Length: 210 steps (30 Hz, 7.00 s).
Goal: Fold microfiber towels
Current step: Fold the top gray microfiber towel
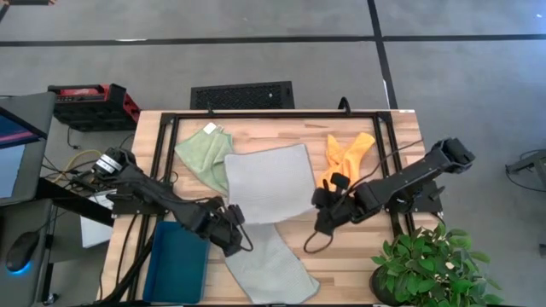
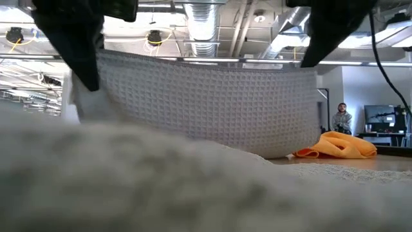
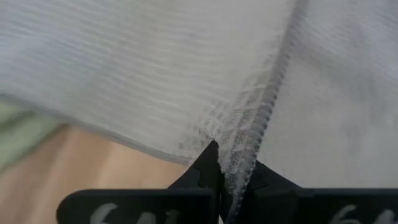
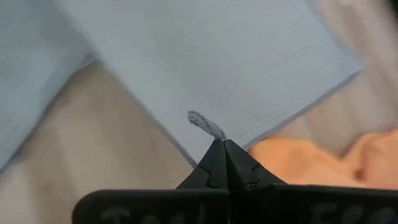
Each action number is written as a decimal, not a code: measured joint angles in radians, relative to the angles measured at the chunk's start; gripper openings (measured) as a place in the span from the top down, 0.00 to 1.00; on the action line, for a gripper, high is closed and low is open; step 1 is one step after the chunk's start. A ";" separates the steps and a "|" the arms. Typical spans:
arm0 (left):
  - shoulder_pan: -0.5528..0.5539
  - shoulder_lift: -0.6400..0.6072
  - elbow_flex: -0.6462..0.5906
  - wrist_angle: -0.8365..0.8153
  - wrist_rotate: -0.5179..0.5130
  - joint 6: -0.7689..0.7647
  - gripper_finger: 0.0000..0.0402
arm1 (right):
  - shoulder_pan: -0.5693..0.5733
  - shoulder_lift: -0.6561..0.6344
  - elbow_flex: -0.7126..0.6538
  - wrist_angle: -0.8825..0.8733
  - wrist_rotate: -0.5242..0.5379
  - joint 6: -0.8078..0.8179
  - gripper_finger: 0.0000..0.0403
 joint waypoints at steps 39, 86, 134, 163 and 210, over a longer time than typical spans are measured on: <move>0.465 0.000 -0.118 -0.116 -0.230 0.196 1.00 | -0.498 0.229 0.005 0.170 0.230 -0.441 1.00; 0.708 -0.002 -0.119 -0.070 -0.363 0.483 0.59 | -0.511 0.227 0.005 0.237 0.182 -0.518 0.45; 0.670 0.238 -0.063 0.301 -0.327 0.964 0.59 | -0.503 0.227 0.005 0.285 0.087 -0.510 0.46; 0.780 0.237 -0.063 0.301 -0.079 0.787 0.59 | -0.510 0.251 0.004 0.386 -0.325 -0.928 0.46; 0.776 0.237 -0.063 0.290 -0.101 0.777 0.59 | -0.689 0.377 0.002 0.585 0.282 -1.095 0.46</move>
